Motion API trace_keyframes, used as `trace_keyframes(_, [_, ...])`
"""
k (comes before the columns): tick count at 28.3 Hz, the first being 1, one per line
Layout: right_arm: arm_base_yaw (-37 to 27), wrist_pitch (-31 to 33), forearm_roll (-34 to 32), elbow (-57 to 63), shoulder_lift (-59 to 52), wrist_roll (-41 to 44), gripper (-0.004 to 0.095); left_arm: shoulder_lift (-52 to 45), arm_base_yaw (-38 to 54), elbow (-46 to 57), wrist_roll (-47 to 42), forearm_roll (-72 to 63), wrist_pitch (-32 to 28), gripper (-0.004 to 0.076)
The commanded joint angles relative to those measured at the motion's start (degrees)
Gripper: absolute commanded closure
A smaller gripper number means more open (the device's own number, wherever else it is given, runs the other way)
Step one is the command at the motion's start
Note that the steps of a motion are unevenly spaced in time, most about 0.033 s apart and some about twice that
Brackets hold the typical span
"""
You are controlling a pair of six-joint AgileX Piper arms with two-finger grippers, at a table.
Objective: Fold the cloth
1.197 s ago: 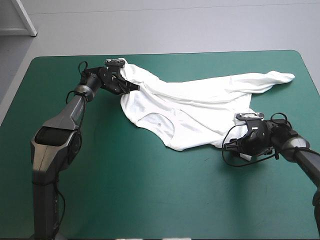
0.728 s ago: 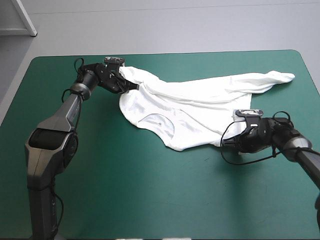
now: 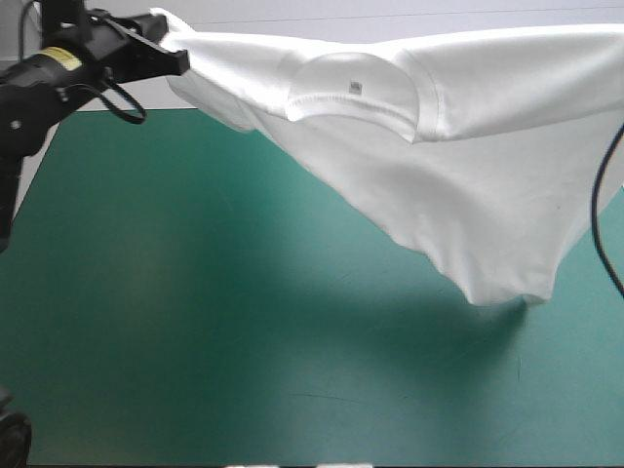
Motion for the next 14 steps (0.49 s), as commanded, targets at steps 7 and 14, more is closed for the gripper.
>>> trace_keyframes(7, [-0.1, -14.5, -3.0, -16.1, 1.2, -2.7, 0.0926, -12.5, -0.1, -7.2, -0.4, 12.4, -10.9, 0.0734])
trace_keyframes(14, [-0.1, -14.3, 3.1, -16.8, 1.2, -2.7, 0.0926, -12.5, -0.1, -17.4, -0.4, 19.1, -4.9, 0.0734])
